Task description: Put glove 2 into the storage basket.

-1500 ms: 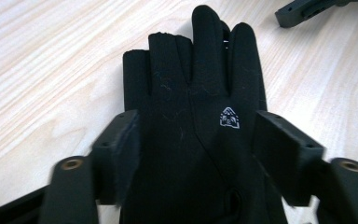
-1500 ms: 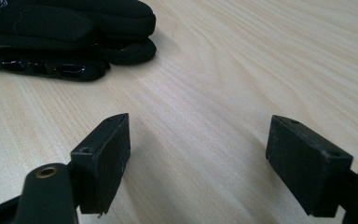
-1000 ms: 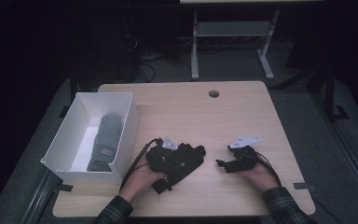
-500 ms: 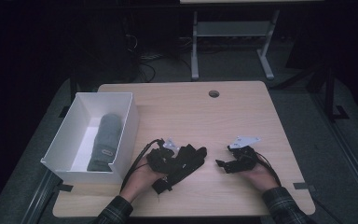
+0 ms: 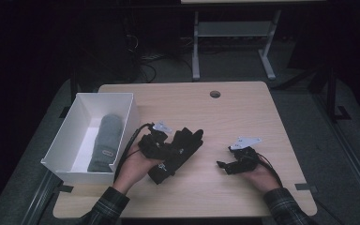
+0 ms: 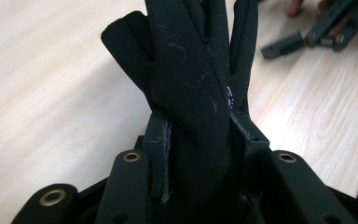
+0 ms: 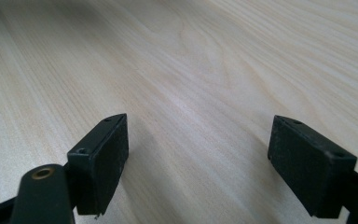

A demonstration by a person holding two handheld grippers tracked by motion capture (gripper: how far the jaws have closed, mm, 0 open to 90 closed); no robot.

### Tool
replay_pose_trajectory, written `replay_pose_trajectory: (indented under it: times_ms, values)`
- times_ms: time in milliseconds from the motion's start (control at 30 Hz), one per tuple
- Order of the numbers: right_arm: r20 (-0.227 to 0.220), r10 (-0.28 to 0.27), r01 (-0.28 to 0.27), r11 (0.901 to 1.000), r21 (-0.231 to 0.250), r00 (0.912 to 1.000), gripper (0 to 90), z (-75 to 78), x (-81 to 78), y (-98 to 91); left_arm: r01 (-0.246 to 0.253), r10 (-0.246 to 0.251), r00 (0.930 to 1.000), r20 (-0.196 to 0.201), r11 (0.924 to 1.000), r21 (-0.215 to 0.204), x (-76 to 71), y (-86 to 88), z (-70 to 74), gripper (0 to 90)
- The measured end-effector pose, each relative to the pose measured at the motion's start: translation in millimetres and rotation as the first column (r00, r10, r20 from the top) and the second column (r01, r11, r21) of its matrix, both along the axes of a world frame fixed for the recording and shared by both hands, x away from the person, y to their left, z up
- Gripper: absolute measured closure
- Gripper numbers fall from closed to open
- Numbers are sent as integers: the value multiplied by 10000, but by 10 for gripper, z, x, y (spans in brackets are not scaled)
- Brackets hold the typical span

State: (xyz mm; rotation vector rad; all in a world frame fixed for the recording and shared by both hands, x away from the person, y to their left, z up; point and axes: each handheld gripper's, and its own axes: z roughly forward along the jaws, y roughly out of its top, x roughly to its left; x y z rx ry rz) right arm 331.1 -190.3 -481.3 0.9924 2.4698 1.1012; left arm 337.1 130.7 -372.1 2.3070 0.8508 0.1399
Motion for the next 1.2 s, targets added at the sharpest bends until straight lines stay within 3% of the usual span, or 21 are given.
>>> replay_pose_trajectory:
  times_ms: [267, 600, 1033, 1200]
  values:
    - [-58, -27, 27, 10000, -16, 10000, 185, 1, -4, 11, -340, 341, 9989, 331, 9994, -43, 134, 181, 393, 633]
    - [-70, -41, 41, 10000, -61, 10000, 160, -1, 0, 18, -952, 952, 9929, 719, 9955, -32, 220, 491, 728, 632]
    - [-66, -27, 27, 10000, -68, 10000, 148, -2, 2, 22, -2178, 2211, 9703, 987, 9750, -431, 295, 1087, 1001, 632]
    - [-102, -67, 66, 10000, -56, 9999, 146, -1, 0, 26, -2810, 2850, 9536, 966, 9582, -534, 320, 1343, 1011, 632]
